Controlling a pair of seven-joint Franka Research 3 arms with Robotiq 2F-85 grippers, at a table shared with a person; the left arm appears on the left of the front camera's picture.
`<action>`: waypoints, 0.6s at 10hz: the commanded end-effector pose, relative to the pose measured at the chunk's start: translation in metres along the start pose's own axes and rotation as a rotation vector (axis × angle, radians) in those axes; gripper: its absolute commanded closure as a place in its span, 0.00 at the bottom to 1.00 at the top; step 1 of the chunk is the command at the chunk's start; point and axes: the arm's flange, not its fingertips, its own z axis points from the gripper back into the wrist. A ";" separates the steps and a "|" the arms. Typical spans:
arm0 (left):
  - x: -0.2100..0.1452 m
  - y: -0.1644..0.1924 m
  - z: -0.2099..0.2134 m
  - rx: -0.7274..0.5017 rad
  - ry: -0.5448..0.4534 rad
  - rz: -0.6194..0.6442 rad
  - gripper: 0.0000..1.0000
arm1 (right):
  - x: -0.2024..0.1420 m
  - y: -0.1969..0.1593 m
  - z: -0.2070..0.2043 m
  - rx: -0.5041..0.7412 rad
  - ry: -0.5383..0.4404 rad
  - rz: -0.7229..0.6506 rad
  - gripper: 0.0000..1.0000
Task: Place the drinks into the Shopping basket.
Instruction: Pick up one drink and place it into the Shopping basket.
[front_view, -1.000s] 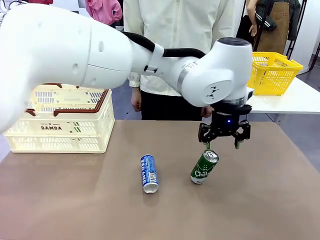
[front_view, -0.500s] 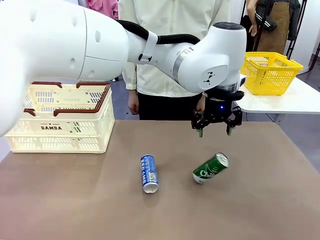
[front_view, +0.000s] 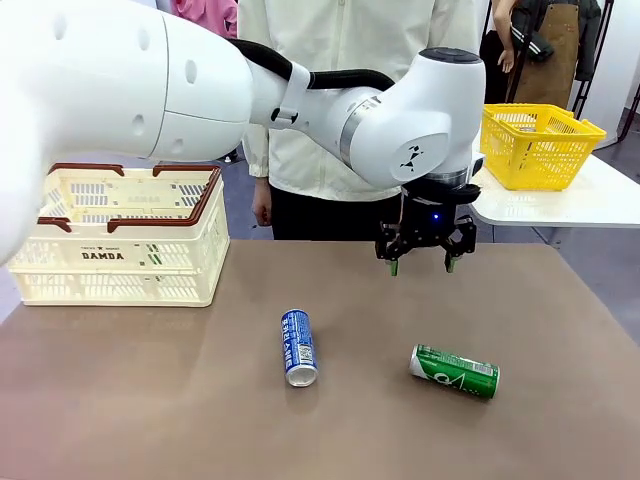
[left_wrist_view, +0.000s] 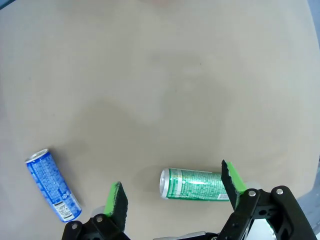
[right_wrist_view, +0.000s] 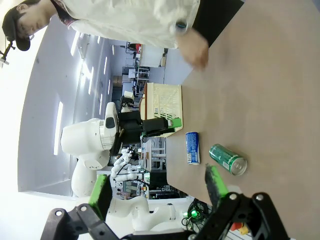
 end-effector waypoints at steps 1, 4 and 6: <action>-0.010 0.015 0.005 -0.027 0.003 -0.025 0.00 | -0.001 0.000 0.002 0.005 0.008 0.021 0.00; -0.010 0.018 0.006 -0.047 0.011 -0.044 0.00 | -0.001 0.000 0.002 0.005 0.008 0.021 0.00; -0.016 0.030 0.018 -0.082 0.034 -0.079 0.00 | -0.001 0.000 0.002 0.005 0.008 0.021 0.00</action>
